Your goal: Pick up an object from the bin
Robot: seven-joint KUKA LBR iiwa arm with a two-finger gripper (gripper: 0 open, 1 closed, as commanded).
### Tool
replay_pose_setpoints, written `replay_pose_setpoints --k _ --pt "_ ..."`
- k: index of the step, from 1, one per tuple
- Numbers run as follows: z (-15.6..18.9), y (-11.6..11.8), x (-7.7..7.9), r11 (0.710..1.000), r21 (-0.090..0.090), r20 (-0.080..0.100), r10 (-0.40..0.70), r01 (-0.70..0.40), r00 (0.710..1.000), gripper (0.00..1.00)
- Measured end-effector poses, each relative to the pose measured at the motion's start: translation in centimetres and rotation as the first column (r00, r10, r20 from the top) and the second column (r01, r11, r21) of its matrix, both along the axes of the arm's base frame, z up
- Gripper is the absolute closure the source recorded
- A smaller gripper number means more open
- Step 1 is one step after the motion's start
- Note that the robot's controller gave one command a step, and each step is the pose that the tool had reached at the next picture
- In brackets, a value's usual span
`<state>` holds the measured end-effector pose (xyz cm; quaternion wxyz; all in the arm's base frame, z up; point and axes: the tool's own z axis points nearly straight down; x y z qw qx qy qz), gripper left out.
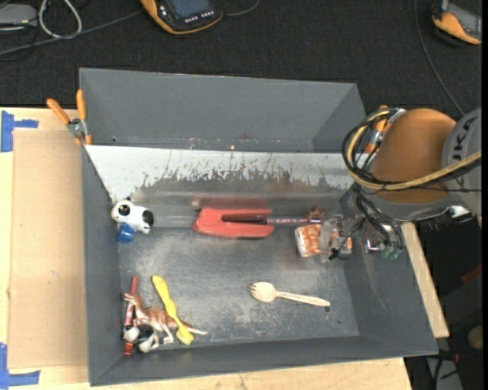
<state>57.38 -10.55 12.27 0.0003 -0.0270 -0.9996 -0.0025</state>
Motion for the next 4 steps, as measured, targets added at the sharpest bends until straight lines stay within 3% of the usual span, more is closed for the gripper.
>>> replay_pose_setpoints --k 1,2,3,4 --pt "1.8 -0.4 0.8 1.0 0.0 -0.002 0.0 0.0 1.0 1.0" --pt "0.7 0.3 0.6 1.0 0.0 -0.001 -0.005 0.005 1.0 1.0" --pt "-3.4 1.5 0.7 1.0 0.001 -0.003 -0.016 0.016 1.0 1.0" --pt "1.0 1.9 0.3 0.998 0.001 -0.001 -0.058 0.058 0.998 1.0"
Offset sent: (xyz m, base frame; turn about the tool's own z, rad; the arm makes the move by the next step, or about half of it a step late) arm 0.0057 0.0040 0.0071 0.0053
